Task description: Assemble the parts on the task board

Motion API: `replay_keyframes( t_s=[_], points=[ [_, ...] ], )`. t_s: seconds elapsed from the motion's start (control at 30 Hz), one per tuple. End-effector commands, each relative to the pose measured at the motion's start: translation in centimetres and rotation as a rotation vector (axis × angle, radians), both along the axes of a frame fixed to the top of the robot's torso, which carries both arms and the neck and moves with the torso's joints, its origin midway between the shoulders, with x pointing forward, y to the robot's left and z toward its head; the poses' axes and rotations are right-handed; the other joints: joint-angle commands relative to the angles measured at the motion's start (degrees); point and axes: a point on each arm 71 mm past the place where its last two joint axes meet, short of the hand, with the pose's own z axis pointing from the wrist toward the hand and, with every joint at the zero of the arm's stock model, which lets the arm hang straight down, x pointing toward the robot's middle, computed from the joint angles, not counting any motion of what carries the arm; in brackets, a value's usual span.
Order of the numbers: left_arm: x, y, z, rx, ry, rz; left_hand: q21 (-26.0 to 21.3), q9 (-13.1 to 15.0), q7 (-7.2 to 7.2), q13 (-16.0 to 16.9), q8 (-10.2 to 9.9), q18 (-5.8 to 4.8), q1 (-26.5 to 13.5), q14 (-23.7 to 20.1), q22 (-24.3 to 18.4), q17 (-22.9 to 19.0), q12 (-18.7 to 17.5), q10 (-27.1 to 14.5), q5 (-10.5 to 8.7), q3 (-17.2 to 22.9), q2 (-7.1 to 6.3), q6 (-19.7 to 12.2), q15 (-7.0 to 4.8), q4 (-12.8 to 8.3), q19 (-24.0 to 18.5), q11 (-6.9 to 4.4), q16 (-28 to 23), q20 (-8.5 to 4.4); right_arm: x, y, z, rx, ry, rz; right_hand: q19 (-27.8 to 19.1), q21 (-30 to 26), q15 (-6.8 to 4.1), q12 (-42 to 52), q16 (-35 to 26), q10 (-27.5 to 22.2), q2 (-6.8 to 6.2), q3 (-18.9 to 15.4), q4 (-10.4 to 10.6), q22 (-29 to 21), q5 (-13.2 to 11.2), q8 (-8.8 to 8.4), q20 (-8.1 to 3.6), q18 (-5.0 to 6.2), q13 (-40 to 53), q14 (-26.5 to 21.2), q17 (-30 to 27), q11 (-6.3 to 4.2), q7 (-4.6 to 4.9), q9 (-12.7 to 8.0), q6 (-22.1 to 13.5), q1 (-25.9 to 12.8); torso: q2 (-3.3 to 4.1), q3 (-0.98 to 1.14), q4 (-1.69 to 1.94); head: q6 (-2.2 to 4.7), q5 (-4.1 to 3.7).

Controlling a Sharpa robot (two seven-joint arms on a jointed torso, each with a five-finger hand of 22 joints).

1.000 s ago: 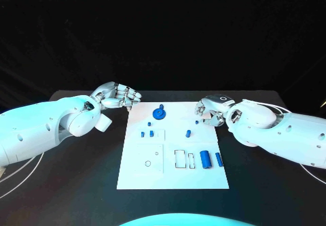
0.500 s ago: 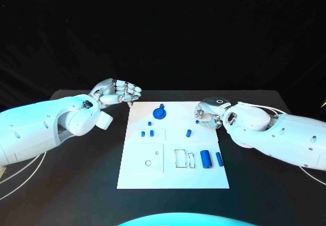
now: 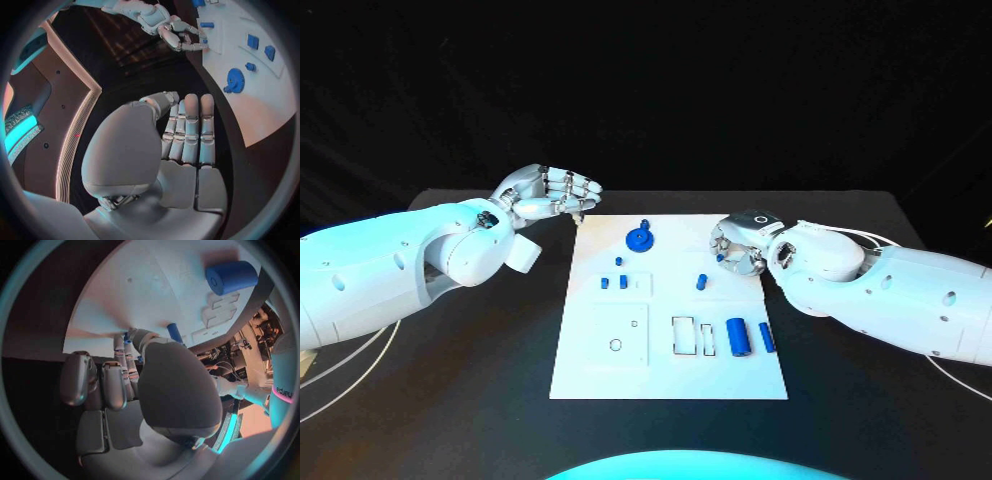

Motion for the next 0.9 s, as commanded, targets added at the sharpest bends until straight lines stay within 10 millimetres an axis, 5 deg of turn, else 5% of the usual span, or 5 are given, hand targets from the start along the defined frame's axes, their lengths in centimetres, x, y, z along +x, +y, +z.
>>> replay_keyframes(
  t_s=[0.03, 0.27, 0.53, 0.9],
  points=[
    [-0.05, -0.18, 0.14, -0.01, -0.006, -0.02, 0.4, -0.1, 0.39, -0.1, -0.1, 0.78, 0.1, 0.1, 0.1, -0.1, 0.3, 0.4, 0.12, 0.0, 0.37, -0.2, 0.02, -0.4, -0.4, 0.2, -0.3, 0.0, -0.31, 0.23, -0.79, -0.011, 0.033, 0.015, 0.6, 0.4, 0.04, -0.7, -0.4, 1.1, 1.29, 1.6, -0.4, 4.1, -2.9, -0.24, -0.08, 0.17, -0.7, 2.4, -0.6, -0.04, -0.12, 0.4, 0.8, 0.3, -0.04, -0.01, -0.05, -0.05, 0.01],
    [-0.07, -0.2, 0.12, -0.006, -0.004, -0.022, 0.4, -0.1, 0.44, -0.1, -0.1, 0.77, 0.1, 0.1, 0.1, -0.1, 0.3, 0.4, 0.11, 0.0, 0.42, -0.1, 0.04, -0.4, -0.4, 0.23, -0.4, 0.02, -0.38, 0.57, -1.01, -0.018, 0.049, 0.017, 1.0, 1.6, -0.48, -1.5, -0.5, 5.2, 4.19, 5.6, -3.6, 5.1, -5.7, 0.97, -0.4, -0.06, -1.3, 2.3, -1.3, -0.6, -0.21, 2.0, 3.4, 1.3, -0.01, -0.02, 0.0, -0.18, -0.03],
    [-0.11, -0.21, 0.12, -0.006, -0.003, -0.024, 0.4, -0.1, 0.47, -0.1, -0.1, 0.77, 0.1, 0.1, 0.2, -0.1, 0.3, 0.4, 0.11, 0.0, 0.42, -0.2, 0.05, -0.4, -0.4, 0.25, -0.4, 0.02, -0.48, 0.82, -0.97, -0.035, 0.023, 0.013, 1.7, 3.3, -1.16, -2.3, -0.8, 7.9, 3.77, 8.0, -6.9, 6.2, -5.2, 1.46, -0.62, -0.36, -1.6, 2.2, -2.2, -1.22, -0.62, 3.2, 4.7, 0.7, 0.01, -0.05, -0.04, -0.31, 0.04],
    [-0.16, -0.07, 0.14, -0.005, -0.003, -0.02, 0.6, -0.3, 0.69, -0.3, -0.4, 0.75, 0.0, 0.2, 0.4, -0.1, 0.2, 0.2, 0.13, -0.1, 0.44, -0.6, 0.16, -0.7, -0.5, 0.42, -0.6, 0.09, -0.66, 0.71, -0.22, 0.01, -0.062, 0.0, 1.9, 4.1, -1.25, -2.7, -0.9, 8.4, 3.52, 8.7, -7.7, 6.7, -5.3, 1.38, -0.69, -0.51, -1.7, 2.2, -2.4, -1.31, -0.73, 3.4, 5.0, 0.1, -0.04, -0.03, -0.05, -0.33, -0.08]
  ],
)
